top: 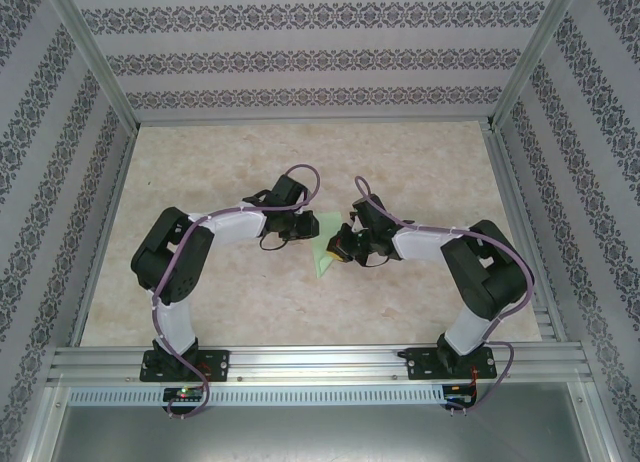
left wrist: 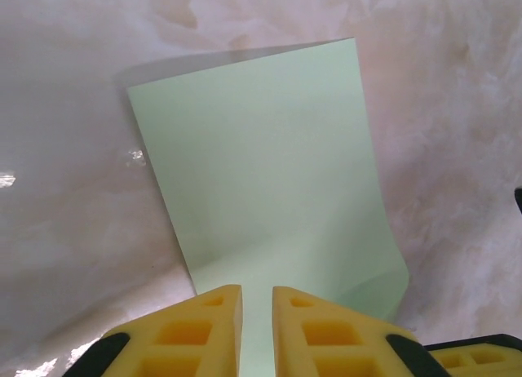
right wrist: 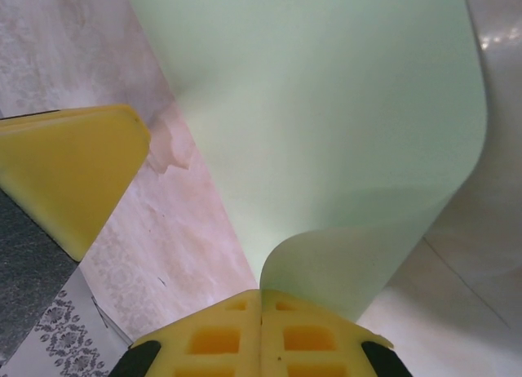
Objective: Fold a paper plane with a square sheet of paper (pick it up from the middle)
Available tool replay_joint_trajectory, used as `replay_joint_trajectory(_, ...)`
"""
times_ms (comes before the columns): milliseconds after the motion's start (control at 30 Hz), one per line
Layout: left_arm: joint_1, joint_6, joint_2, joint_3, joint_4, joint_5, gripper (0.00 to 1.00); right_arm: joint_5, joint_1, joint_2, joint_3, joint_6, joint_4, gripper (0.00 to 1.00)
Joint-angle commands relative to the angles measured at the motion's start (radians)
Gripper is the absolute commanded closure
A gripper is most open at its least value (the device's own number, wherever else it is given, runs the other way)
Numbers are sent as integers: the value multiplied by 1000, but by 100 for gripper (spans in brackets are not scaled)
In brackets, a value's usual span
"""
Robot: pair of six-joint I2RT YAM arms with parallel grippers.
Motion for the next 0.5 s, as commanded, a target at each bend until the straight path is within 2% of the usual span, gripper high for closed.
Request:
replay_joint_trajectory(0, 8, 15, 35, 17, -28, -3, 84, 24, 15, 16, 25, -26, 24, 100)
replay_joint_trajectory(467, 9, 31, 75, 37, -64, 6, 89, 11, 15, 53, 46, -38, 38, 100)
